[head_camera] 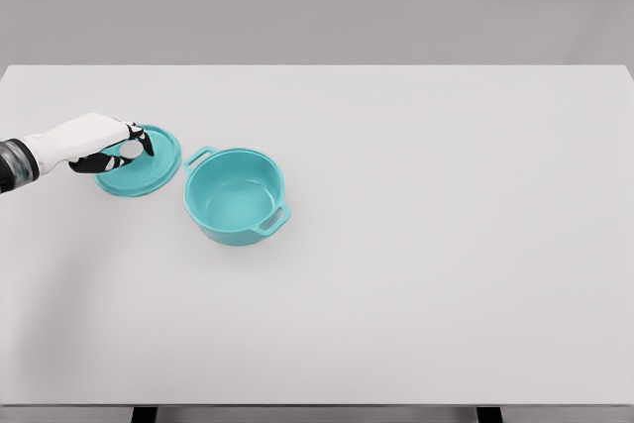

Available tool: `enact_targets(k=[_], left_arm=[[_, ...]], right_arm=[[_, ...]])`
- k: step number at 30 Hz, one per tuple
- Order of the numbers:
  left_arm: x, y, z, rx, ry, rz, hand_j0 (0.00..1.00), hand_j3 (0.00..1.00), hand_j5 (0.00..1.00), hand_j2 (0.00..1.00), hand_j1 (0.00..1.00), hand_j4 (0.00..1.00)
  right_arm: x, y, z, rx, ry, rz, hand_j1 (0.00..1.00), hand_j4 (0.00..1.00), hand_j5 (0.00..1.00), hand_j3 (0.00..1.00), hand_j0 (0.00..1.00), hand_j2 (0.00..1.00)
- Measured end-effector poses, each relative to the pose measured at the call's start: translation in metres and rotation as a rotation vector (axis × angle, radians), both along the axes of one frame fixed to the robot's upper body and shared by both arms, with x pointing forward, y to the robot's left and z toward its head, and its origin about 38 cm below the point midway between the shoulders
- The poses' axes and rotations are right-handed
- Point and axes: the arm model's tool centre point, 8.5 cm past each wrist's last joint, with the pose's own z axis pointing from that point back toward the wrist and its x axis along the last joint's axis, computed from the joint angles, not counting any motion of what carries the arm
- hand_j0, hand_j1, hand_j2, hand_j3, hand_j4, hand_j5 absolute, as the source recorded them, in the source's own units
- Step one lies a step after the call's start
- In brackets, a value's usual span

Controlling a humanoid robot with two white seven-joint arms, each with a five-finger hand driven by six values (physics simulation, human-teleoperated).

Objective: Cover the pot with left arm

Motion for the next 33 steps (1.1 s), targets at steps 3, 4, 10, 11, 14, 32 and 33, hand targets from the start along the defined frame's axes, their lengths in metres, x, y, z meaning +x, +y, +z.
enact_targets(k=[3,4,10,11,14,32,33], left_arm=[[0.0,-0.001,0.001,-0.001,-0.003,-0.002,0.45,0.45,0.45,0.45,0.45,0.45],[0.001,-0.001,0.002,-0.002,-0.005,-0.003,0.45,0.45,0.45,0.45,0.45,0.45],[0.0,-0.007,0.011,-0.004,-0.033,-0.026,0.42,0.42,0.42,0.42,0.42,0.42],[0.001,-0.009,0.014,-0.003,-0.042,-0.033,0.42,0.42,0.42,0.42,0.42,0.42],[0.0,-0.011,0.024,0.005,-0.067,-0.05,0.41,0.41,0.41,0.41,0.41,0.41],[-0.017,-0.006,0.061,0.038,-0.141,-0.112,0.41,0.41,0.41,0.41,0.41,0.41],[-0.02,-0.006,0.06,0.039,-0.139,-0.118,0.41,0.41,0.41,0.41,0.41,0.41]], right_arm=[[0.0,0.0,0.0,0.0,0.0,0.0,1.0,1.0,1.0,1.0,1.0,1.0],[0.0,0.0,0.0,0.0,0.0,0.0,1.0,1.0,1.0,1.0,1.0,1.0],[0.0,0.0,0.0,0.0,0.0,0.0,1.0,1.0,1.0,1.0,1.0,1.0],[0.0,0.0,0.0,0.0,0.0,0.0,1.0,1.0,1.0,1.0,1.0,1.0],[0.0,0.0,0.0,0.0,0.0,0.0,1.0,1.0,1.0,1.0,1.0,1.0],[0.0,0.0,0.0,0.0,0.0,0.0,1.0,1.0,1.0,1.0,1.0,1.0],[0.0,0.0,0.0,0.0,0.0,0.0,1.0,1.0,1.0,1.0,1.0,1.0]])
